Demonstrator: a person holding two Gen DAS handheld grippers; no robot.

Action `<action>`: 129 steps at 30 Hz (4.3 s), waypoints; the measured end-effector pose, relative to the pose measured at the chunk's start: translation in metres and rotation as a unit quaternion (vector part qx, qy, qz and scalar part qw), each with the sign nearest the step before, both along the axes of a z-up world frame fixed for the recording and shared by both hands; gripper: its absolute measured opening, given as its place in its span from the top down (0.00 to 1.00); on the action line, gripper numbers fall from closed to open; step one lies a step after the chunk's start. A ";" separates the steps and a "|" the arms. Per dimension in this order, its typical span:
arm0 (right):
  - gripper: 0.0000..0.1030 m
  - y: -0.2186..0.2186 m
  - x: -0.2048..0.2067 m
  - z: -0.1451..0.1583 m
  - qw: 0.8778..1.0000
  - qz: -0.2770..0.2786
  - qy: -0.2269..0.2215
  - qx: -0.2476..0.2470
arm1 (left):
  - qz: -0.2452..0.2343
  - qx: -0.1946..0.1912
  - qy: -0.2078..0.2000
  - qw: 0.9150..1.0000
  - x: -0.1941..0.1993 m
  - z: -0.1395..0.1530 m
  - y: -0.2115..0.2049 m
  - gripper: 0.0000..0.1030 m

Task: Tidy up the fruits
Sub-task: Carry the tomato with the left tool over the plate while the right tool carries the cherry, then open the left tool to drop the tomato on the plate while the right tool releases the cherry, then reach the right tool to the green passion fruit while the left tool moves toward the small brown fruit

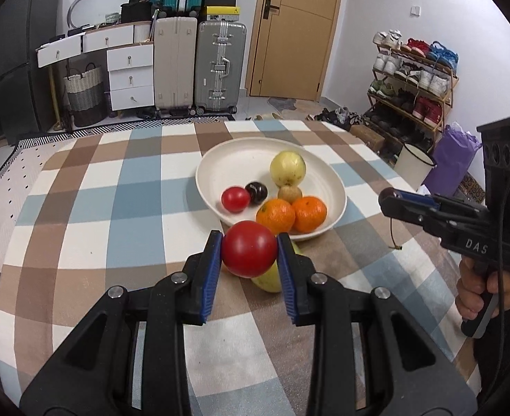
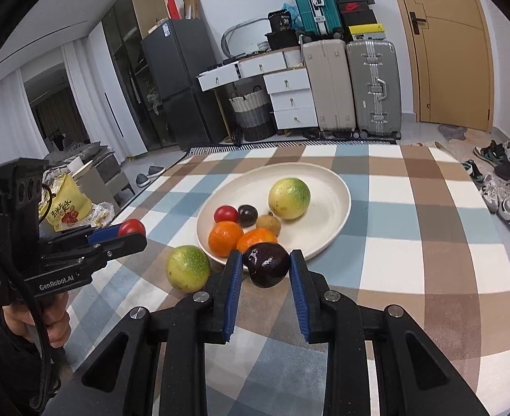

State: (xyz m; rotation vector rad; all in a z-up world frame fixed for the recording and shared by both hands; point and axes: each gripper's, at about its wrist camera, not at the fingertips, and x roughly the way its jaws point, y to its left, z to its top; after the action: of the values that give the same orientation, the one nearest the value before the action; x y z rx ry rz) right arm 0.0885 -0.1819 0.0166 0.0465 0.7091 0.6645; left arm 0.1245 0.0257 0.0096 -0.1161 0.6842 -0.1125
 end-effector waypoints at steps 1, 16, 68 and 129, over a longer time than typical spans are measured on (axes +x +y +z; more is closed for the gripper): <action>0.73 0.000 0.000 0.003 1.000 0.000 -0.003 0.001 | 0.001 -0.001 -0.004 1.000 0.001 0.004 0.000 0.72; 0.73 0.008 0.016 0.046 1.000 0.002 -0.030 -0.003 | -0.009 0.013 -0.039 0.999 0.027 0.054 -0.014 0.72; 0.73 0.027 0.089 -0.032 0.998 -0.048 0.007 -0.032 | -0.013 0.032 0.026 0.999 0.154 -0.033 -0.012 0.72; 0.01 0.023 0.021 -0.029 0.998 -0.016 0.066 0.007 | 0.029 0.028 0.063 0.997 0.020 -0.041 0.027 0.01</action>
State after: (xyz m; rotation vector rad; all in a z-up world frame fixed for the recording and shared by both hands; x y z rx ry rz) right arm 0.1099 -0.1586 -0.0124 0.1145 0.8289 0.6396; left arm 0.1444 0.0523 -0.0309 -0.0890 0.8087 -0.0302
